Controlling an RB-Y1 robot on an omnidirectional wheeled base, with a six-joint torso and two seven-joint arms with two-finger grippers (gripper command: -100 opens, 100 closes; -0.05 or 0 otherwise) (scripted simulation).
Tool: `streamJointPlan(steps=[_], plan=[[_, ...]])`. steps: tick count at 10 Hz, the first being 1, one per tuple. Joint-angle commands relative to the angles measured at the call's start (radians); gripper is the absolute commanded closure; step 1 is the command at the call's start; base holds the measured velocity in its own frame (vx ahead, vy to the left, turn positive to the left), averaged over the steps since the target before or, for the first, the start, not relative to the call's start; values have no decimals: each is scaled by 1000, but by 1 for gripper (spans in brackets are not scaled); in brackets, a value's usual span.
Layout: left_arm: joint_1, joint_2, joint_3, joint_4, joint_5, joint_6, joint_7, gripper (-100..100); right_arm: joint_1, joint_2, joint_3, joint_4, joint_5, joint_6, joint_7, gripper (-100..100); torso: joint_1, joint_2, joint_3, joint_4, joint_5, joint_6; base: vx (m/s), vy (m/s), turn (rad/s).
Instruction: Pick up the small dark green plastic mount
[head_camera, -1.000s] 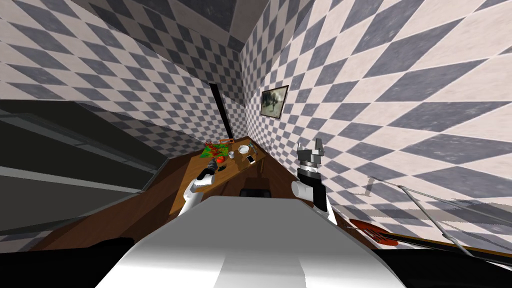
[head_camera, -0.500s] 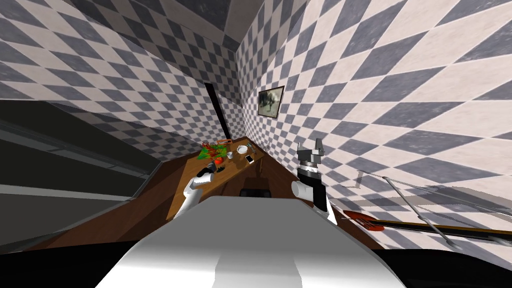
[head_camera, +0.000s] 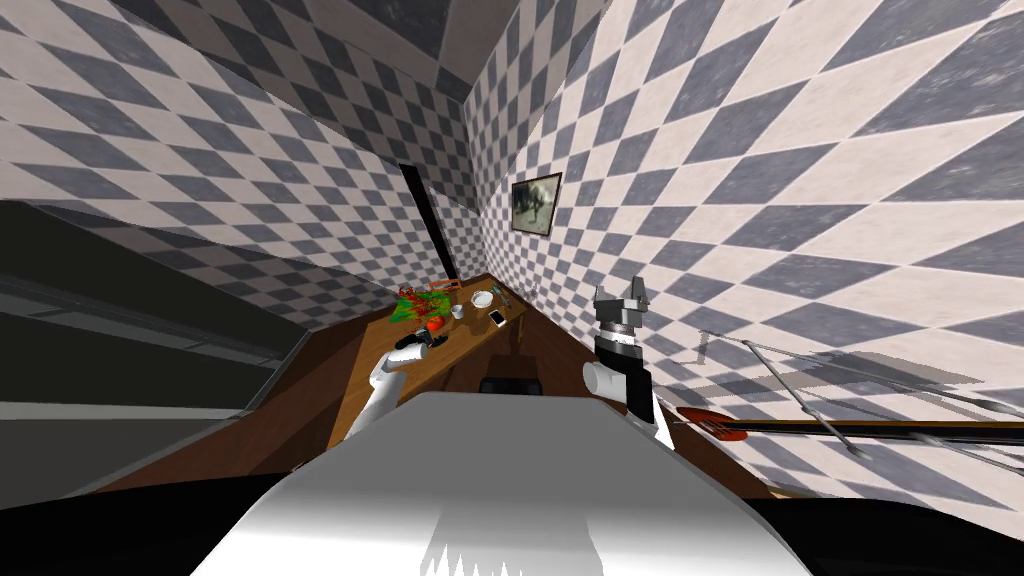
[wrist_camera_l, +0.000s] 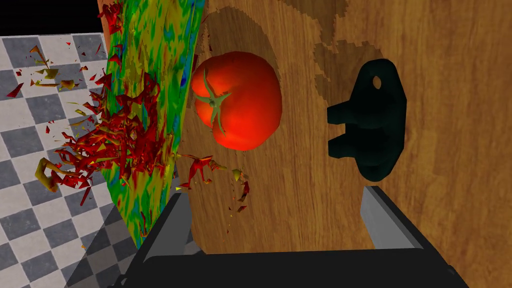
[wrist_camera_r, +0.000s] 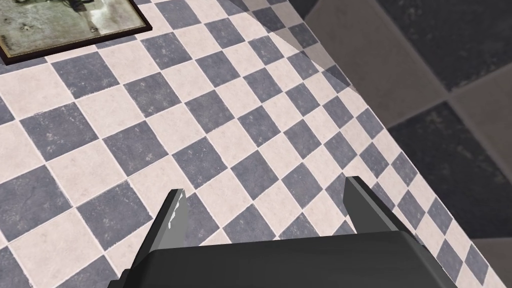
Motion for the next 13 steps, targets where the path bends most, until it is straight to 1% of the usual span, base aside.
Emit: streamJointPlan(steps=[1, 2, 3, 4, 5, 6, 7, 8, 9, 12, 13], plan=[[-31, 8, 13, 46, 4, 50, 18, -100, 0, 0, 0, 0, 0, 0, 0, 0, 0, 0, 0, 0, 0, 0, -17, 30, -80], [-31, 8, 13, 46, 4, 61, 18, -100, 0, 0, 0, 0, 0, 0, 0, 0, 0, 0, 0, 0, 0, 0, -14, 28, -58], [-59, 16, 24, 88, 7, 99, 33, -100, 0, 0, 0, 0, 0, 0, 0, 0, 0, 0, 0, 0, 0, 0, -17, 36, -93], [-59, 16, 24, 88, 7, 104, 33, -100, 0, 0, 0, 0, 0, 0, 0, 0, 0, 0, 0, 0, 0, 0, -14, 31, -64], [-87, 23, 33, 129, 9, 143, 48, -100, 0, 0, 0, 0, 0, 0, 0, 0, 0, 0, 0, 0, 0, 0, -12, 37, -84], [-87, 23, 33, 129, 9, 146, 48, -100, 0, 0, 0, 0, 0, 0, 0, 0, 0, 0, 0, 0, 0, 0, -11, 35, -52], [-114, 30, 41, 168, 11, 185, 62, -100, 0, 0, 0, 0, 0, 0, 0, 0, 0, 0, 0, 0, 0, 0, -16, 38, -96], [-141, 37, 48, 198, 12, 211, 76, -100, 0, 0, 0, 0, 0, 0, 0, 0, 1, 0, 0, 0, 0, 0, -11, 61, -133], [-141, 37, 48, 206, 12, 223, 76, -100, 0, 0, 0, 0, 0, 0, 0, 0, 2, -1, 0, 0, 0, 0, -8, 51, -45], [-214, 52, 64, 300, 10, 320, 116, -100, 0, 0, 0, 0, 0, 0, 0, 0, 2, 0, 0, 0, 0, 0, -18, 60, -98], [-214, 52, 64, 306, 10, 324, 116, -100, 0, 0, 0, 0, 0, 0, 0, 0, 2, 0, 0, 0, 1, 0, -8, 56, -31]])
